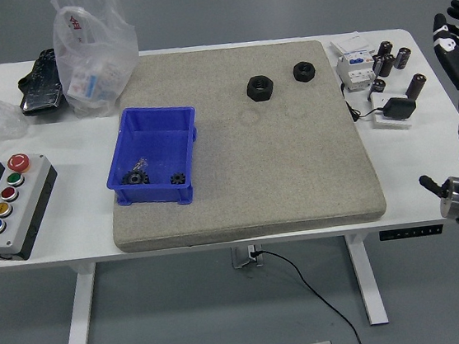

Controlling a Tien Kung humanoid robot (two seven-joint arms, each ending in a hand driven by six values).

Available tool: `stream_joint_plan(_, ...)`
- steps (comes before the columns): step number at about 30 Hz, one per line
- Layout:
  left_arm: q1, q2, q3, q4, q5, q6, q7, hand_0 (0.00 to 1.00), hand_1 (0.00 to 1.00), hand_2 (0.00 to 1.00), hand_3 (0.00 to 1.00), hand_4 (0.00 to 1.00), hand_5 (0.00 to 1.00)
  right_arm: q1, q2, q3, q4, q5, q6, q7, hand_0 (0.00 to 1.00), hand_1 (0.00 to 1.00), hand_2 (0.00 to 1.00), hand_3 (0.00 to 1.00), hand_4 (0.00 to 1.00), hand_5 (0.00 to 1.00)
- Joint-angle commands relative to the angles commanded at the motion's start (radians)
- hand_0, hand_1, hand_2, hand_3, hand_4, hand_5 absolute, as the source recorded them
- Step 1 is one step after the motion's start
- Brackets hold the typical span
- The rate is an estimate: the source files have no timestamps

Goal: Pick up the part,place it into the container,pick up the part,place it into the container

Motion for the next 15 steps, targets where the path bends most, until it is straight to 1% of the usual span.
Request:
stream_joint_plan(5, 0.002, 0.0, -0.001, 0.0, -0.003, 0.001, 0.002, 0.689, 0.572, 0.547, 0.615, 0.566, 0.154, -0.007, 0.002, 0.016, -0.011, 0.065, 0.0, 0.044, 0.771, 0.732, 0.731, 0.689, 0.687, 0.383)
stream_joint_plan(6, 0.004, 0.0, -0.002, 0.0, -0.003, 0.001, 0.003, 0.688, 0.572, 0.545, 0.615, 0.572, 0.154, -0.007, 0.003, 0.017, -0.014, 0.081, 0.0, 0.053, 0.805, 0.764, 0.758, 0.693, 0.693, 0.401)
stream_joint_plan(15, 0.005, -0.001, -0.004, 0.0, -0.002, 0.003, 0.005, 0.688, 0.574, 0.545, 0.615, 0.58, 0.158, -0.007, 0.01, -0.003, -0.021, 0.131, 0.0, 0.076, 0.817, 0.768, 0.764, 0.696, 0.696, 0.417)
